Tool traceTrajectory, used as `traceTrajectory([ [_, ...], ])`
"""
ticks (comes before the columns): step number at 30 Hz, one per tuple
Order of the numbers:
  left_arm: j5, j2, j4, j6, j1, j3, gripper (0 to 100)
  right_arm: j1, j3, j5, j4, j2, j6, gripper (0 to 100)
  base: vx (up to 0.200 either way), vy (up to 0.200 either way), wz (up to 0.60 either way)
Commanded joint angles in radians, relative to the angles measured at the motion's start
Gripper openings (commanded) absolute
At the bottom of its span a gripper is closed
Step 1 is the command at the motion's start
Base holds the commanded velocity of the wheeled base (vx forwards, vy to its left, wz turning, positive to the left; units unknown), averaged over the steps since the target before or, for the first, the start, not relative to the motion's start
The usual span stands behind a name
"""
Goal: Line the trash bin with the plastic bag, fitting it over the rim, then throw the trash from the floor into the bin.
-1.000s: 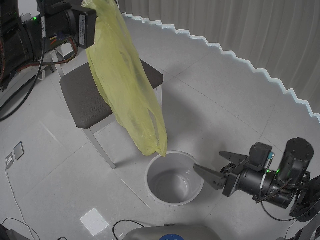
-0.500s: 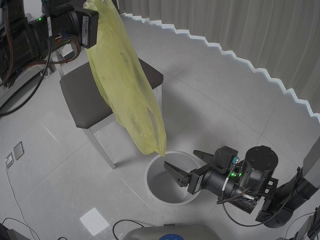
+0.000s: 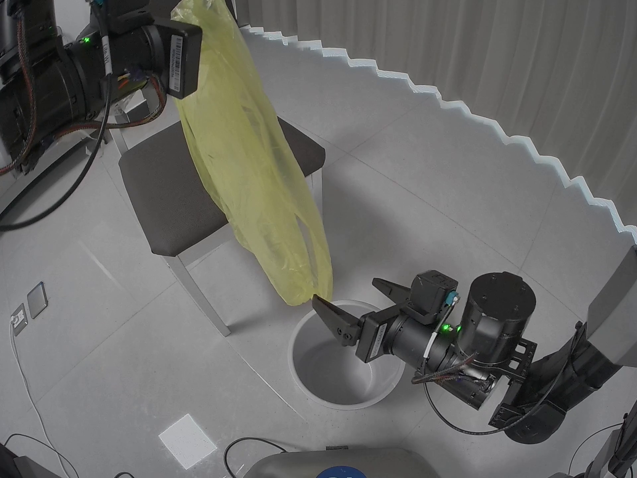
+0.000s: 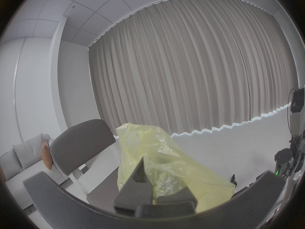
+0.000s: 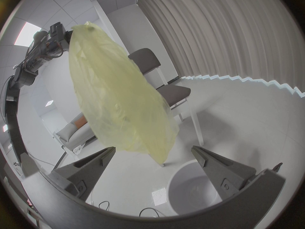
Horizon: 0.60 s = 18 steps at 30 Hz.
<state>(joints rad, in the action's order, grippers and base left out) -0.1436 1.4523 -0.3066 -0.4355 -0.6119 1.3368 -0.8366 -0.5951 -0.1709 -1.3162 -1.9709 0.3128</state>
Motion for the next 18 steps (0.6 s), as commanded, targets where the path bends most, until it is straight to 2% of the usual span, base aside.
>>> traceTrajectory([
  [1, -0.001, -0.003, 0.0, 0.0, 0.0, -0.004, 0, 0.027, -0.034, 0.001, 0.0, -0.014, -0.001, 100, 0.0, 0.0, 0.0],
  [5, -0.001, -0.003, 0.0, 0.0, -0.002, -0.002, 0, 0.048, -0.065, 0.002, 0.0, -0.025, -0.001, 100, 0.0, 0.0, 0.0],
  [18, 0.001, 0.002, -0.002, 0.018, -0.003, -0.001, 0, 0.048, -0.166, -0.001, 0.002, -0.138, -0.004, 100, 0.0, 0.0, 0.0],
])
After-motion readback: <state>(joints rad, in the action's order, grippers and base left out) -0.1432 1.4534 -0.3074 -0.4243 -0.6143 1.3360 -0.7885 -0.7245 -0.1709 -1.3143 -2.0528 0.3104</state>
